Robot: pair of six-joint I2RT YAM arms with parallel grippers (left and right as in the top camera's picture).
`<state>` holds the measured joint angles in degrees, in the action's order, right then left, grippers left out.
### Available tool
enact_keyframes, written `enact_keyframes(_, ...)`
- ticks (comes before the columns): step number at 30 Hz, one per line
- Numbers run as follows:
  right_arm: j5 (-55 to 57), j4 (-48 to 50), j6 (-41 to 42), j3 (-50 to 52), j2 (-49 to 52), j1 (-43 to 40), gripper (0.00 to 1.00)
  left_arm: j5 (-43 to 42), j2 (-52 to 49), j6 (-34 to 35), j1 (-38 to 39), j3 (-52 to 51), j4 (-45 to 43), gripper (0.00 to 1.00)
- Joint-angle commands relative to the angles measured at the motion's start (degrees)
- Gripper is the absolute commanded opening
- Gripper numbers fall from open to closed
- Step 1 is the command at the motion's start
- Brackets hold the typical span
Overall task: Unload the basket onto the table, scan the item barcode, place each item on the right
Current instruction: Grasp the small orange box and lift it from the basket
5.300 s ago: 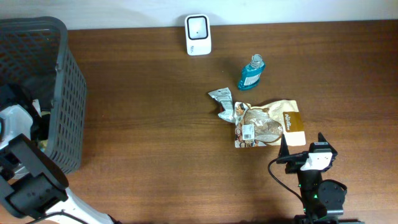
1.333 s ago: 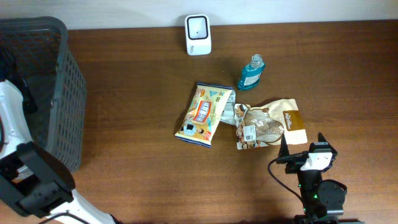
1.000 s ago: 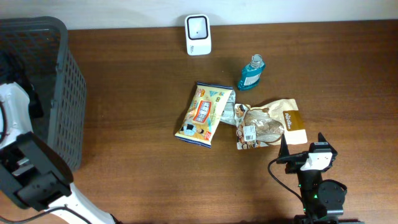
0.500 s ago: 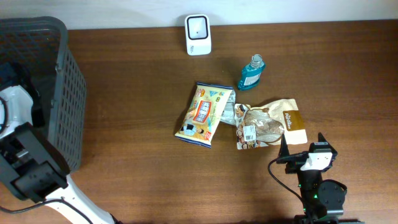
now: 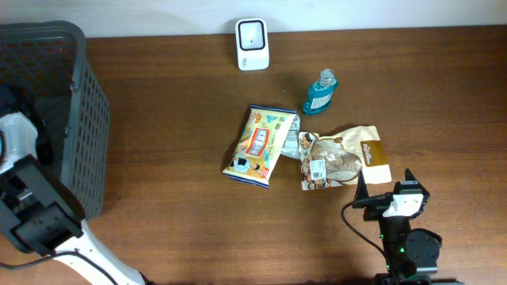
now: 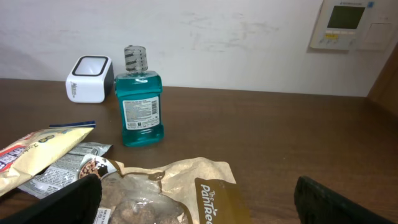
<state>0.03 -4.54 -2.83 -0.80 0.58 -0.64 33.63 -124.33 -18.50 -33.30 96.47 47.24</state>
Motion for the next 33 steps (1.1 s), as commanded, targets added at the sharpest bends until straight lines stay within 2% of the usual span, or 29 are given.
enact_keyframes(1,0.5,-0.2,0.1,0.5,-0.4,0.4,0.98,-1.1,-2.5,-0.5,-0.5,-0.2,-0.7,0.67)
enact_keyframes(3,0.5,-0.2,0.1,0.5,-0.4,0.4,0.98,-1.1,-2.5,-0.5,-0.5,-0.2,-1.4,0.65)
enact_keyframes(5,0.5,-0.2,0.1,0.5,-0.4,0.4,0.98,-1.1,-2.5,-0.5,-0.5,-0.2,-1.8,0.59)
enact_keyframes(9,0.5,-0.2,0.1,0.5,-0.4,0.4,0.99,-1.1,-2.5,-0.5,-0.5,-0.2,-1.8,0.08)
enact_keyframes(10,0.5,-0.2,0.1,0.5,-0.4,0.4,0.98,-1.1,-2.5,-0.4,-0.5,-0.2,-1.7,0.00)
enact_keyframes(14,0.5,-0.2,0.1,0.5,-0.4,0.4,0.98,-1.1,-2.0,-0.1,-0.4,-0.2,-1.6,0.00)
enact_keyframes(20,0.5,-0.2,0.1,0.5,-0.4,0.4,0.98,-3.1,4.2,5.3,0.2,0.6,-1.8,0.00)
enact_keyframes(23,0.5,-0.2,0.1,0.5,-0.4,0.4,0.98,-13.7,10.8,5.9,0.2,1.5,-1.8,0.00)
enact_keyframes(24,0.5,-0.2,0.1,0.5,-0.4,0.4,0.98,-22.3,15.3,5.9,0.2,1.8,-1.8,0.00)
enact_keyframes(25,0.5,-0.2,0.1,0.5,-0.4,0.4,0.98,-26.8,17.7,5.9,0.2,1.9,-1.8,0.00)
enact_keyframes(26,0.5,-0.2,0.1,0.5,-0.4,0.4,0.98,-33.2,21.3,7.5,0.2,1.9,-1.8,0.00)
enact_keyframes(31,0.5,-0.2,0.1,0.5,-0.4,0.4,0.98,-47.1,31.8,17.5,0.2,1.9,-1.0,0.00)
enact_keyframes(33,0.5,-0.2,0.1,0.5,-0.4,0.4,0.98,-56.4,36.6,20.0,0.3,1.9,0.7,0.00)
